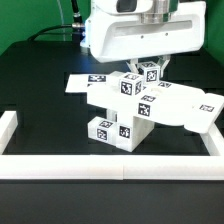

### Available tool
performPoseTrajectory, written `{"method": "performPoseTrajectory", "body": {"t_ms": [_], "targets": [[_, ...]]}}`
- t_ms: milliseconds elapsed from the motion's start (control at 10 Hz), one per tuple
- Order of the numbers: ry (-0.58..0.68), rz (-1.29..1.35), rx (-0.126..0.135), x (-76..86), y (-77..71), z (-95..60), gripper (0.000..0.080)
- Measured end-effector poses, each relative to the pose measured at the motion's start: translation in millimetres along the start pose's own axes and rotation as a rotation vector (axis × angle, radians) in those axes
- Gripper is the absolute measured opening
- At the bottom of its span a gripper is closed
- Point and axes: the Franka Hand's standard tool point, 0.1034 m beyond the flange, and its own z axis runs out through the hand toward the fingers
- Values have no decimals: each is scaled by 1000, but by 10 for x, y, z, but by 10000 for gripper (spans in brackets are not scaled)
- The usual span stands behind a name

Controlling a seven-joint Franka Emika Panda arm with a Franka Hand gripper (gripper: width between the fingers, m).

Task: Assemble chair

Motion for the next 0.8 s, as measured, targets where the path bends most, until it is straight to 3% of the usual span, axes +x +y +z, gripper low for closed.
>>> {"method": "performPoseTrajectory", "body": {"t_ms": [200, 800], "targets": [[1, 76, 2, -2, 2, 1, 268], [2, 680, 27, 5, -4, 0, 269]]}}
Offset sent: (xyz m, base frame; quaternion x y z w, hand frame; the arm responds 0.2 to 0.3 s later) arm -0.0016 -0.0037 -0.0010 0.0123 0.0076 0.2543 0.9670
